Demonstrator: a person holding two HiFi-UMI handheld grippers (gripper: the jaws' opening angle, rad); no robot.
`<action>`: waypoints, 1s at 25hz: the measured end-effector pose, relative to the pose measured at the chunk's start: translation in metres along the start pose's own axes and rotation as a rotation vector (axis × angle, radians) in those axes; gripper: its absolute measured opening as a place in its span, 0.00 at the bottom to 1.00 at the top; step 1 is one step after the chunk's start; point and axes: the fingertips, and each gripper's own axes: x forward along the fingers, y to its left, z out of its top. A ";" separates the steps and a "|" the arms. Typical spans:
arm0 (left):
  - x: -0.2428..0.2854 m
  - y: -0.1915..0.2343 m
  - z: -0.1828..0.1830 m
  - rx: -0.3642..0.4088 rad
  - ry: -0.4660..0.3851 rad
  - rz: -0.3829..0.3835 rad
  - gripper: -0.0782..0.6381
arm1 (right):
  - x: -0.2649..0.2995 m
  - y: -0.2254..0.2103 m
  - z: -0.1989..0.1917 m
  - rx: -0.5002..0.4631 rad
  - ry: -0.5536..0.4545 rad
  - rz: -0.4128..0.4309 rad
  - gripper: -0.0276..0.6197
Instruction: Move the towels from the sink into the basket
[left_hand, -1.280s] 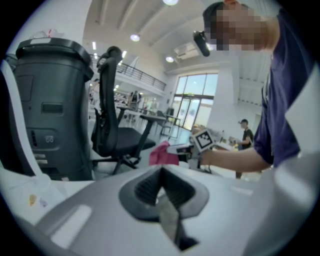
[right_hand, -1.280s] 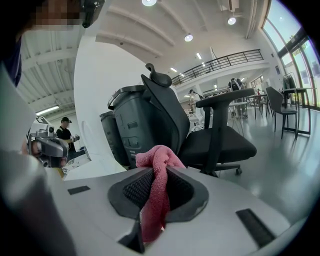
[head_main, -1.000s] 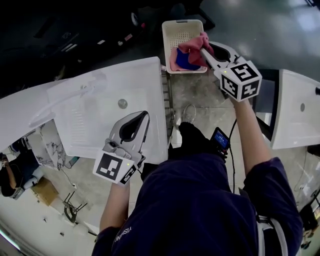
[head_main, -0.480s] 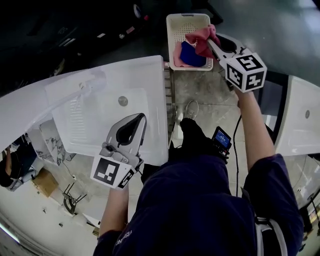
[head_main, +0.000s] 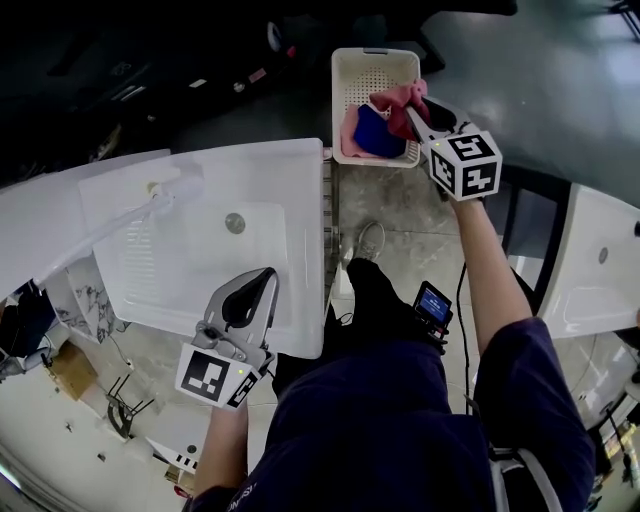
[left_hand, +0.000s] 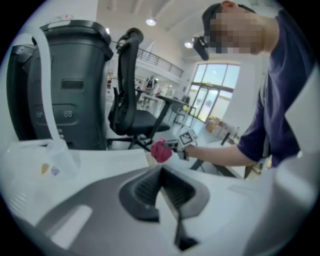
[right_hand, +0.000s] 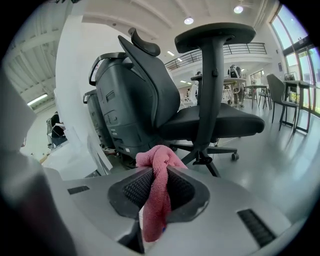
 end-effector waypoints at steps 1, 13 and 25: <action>-0.001 0.001 -0.001 -0.003 0.002 0.003 0.11 | 0.003 -0.001 -0.003 0.005 0.007 -0.005 0.14; -0.011 0.000 -0.018 -0.007 0.006 0.007 0.11 | 0.018 0.008 -0.017 0.025 0.039 -0.007 0.25; -0.031 0.001 -0.021 0.016 -0.044 -0.045 0.11 | -0.023 0.027 -0.025 0.085 0.023 -0.046 0.25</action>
